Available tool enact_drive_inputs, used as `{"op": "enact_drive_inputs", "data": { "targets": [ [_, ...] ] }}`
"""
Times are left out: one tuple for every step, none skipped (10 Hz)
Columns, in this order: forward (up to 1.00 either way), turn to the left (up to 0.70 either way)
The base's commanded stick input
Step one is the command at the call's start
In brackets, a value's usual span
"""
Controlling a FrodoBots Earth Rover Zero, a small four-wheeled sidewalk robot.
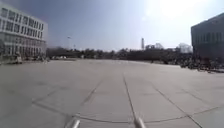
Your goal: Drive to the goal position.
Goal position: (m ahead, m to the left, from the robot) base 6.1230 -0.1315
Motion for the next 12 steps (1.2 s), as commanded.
{"op": "enact_drive_inputs", "data": {
  "targets": [
    [0.7, -0.15],
    [0.7, -0.16],
    [0.7, -0.34],
    [0.7, -0.06],
    [0.7, 0.0],
    [0.7, 0.0],
    [0.7, -0.26],
    [0.7, -0.35],
    [0.7, -0.35],
    [0.7, -0.01],
    [0.7, 0.0],
    [0.7, 0.0]
  ]
}}
